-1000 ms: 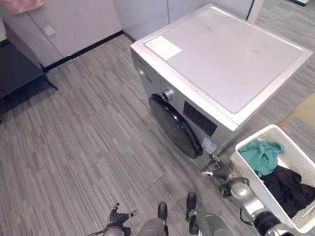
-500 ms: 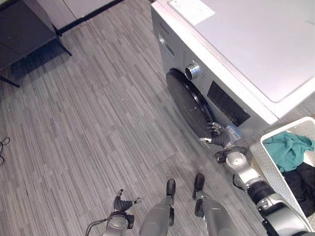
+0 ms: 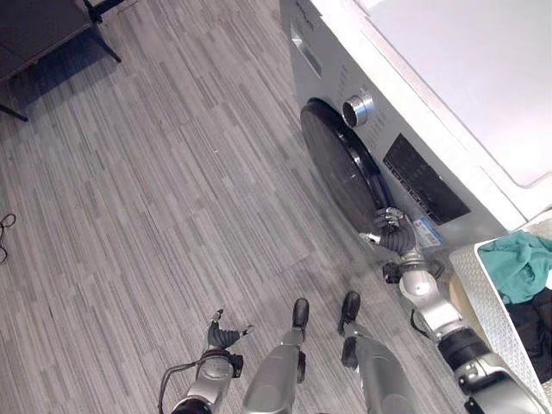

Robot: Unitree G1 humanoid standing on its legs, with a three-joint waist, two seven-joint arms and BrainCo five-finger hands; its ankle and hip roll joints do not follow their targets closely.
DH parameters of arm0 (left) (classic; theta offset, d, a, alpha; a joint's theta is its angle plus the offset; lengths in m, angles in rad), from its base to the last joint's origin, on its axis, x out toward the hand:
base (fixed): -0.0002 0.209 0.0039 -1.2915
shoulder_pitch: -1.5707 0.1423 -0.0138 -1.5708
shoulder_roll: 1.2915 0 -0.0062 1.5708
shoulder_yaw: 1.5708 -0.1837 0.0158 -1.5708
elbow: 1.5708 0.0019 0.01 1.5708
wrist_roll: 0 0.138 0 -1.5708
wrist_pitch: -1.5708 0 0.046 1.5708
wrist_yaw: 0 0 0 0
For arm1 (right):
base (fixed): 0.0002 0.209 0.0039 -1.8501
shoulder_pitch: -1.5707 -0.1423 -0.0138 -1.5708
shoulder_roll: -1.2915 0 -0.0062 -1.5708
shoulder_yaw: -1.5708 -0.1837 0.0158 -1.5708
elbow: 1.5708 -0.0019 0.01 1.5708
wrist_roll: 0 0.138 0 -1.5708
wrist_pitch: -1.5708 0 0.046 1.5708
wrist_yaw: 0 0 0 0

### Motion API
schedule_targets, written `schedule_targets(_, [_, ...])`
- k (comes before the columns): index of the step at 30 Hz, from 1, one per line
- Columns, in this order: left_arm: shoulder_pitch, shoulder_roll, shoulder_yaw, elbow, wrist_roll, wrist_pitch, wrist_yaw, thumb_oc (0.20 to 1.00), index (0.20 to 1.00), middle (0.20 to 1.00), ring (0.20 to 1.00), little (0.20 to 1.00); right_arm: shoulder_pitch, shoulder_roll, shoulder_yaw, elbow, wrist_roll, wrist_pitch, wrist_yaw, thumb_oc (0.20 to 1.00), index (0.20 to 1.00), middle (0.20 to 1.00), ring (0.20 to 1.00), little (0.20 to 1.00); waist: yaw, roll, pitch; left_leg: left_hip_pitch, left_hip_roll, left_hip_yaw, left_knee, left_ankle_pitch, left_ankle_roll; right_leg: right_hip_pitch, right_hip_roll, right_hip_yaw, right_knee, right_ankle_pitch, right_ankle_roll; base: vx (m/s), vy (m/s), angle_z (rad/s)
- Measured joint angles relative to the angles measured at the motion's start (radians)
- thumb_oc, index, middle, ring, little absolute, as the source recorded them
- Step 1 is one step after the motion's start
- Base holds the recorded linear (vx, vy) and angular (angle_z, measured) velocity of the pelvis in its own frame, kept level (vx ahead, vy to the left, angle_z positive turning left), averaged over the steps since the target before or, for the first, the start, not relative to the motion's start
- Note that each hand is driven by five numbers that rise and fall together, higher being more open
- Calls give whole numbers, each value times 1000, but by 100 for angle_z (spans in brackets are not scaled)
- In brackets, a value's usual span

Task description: Grab the laundry basket,head to the washer,open it,put in the laundry and shut it.

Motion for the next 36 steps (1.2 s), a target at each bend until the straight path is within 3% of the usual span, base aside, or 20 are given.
schedule_targets(6, [-4,0,-1,-13,13,0,2,1000,1000,1000,1000,1000,28,1,2,-21,-59,-6,1,1000,1000,1000,1000,1000,-22,-10,4,22,-8,48,-6,-3,6,10,-1,47,-17,13,26,2,83,-22])
schedule_targets(17, [-2,1,-1,0,38,1,4,1000,1000,1000,1000,1000,24,11,11,-11,-23,-8,31,1000,1000,1000,1000,1000,-31,-18,9,18,-12,54,-4,-2,14,9,-2,61,-25,19,32,9,28,-1])
schedule_targets(22, [-1,7,-1,4,34,-1,1,1000,1000,1000,1000,1000,-64,61,6,108,109,-14,59,1000,1000,1000,1000,1000,-10,-21,10,-5,-11,43,0,-1,14,2,-2,53,-30,20,32,-17,-15,5])
schedule_targets(27, [-3,16,1,11,24,-1,-3,1000,1000,1000,1000,1000,-130,36,6,164,209,-25,51,1000,1000,1000,1000,1000,-10,-27,12,-59,-12,20,17,3,12,-35,-7,27,-32,23,31,-28,-27,11])
schedule_targets(30, [-13,21,1,12,-6,-2,-3,1000,1000,1000,1000,1000,-182,38,16,198,231,-7,54,1000,1000,1000,1000,1000,19,-18,17,-81,-8,17,18,7,7,-50,-5,11,-35,27,27,-30,-50,7])
schedule_targets(36, [-32,21,-1,29,-12,0,-1,1000,1000,1000,1000,1000,-268,96,186,174,296,-5,136,1000,1000,1000,1000,1000,54,5,35,-88,0,-11,16,17,-3,-53,-2,-27,-37,39,11,-15,-11,13])
